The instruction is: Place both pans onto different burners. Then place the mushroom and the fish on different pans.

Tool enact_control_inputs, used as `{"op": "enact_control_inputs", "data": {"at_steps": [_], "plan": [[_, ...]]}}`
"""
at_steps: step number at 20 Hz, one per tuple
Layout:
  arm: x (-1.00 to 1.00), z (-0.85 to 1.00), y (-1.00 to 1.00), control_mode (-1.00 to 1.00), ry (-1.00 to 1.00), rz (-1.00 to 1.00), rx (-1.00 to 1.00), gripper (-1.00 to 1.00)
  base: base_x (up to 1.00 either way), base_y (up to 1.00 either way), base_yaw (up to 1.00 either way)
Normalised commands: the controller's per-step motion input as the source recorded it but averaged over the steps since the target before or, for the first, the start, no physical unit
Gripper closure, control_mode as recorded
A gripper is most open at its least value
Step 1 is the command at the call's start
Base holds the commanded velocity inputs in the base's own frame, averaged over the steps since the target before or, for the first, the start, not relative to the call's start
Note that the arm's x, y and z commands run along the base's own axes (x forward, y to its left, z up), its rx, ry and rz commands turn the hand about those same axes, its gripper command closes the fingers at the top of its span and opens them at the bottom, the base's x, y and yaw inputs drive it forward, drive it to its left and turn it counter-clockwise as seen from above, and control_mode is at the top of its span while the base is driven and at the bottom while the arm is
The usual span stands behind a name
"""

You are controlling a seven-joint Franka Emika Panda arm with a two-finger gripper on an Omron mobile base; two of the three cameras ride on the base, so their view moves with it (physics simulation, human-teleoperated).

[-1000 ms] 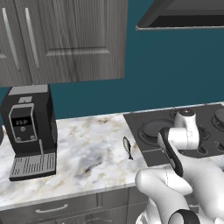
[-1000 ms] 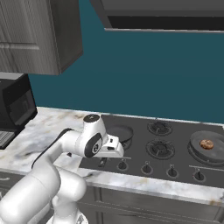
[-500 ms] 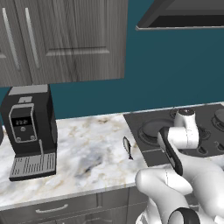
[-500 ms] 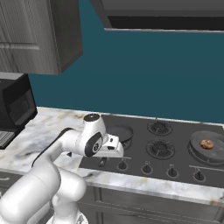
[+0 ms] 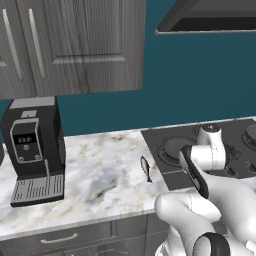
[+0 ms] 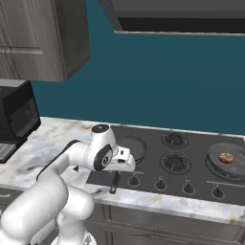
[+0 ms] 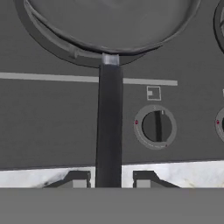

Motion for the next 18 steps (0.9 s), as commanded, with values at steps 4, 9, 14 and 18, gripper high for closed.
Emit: {"op": "enact_control_inputs", "data": {"at_steps": [4, 9, 14, 18], "plan": [[0.1, 0.0, 0.0, -1.0, 0.0, 0.0, 0.0, -1.0, 0.0, 0.0, 0.0], [0.0, 0.08, 0.0, -1.0, 0.0, -0.01, 0.0, -1.0, 0.0, 0.0, 0.0], [0.0, 0.24, 0.06, -1.0, 0.0, -0.07, 0.0, -1.0, 0.0, 0.0, 0.0], [-0.06, 0.15, 0.44, -1.0, 0.0, -0.07, 0.0, -1.0, 0.0, 0.0, 0.0]]}}
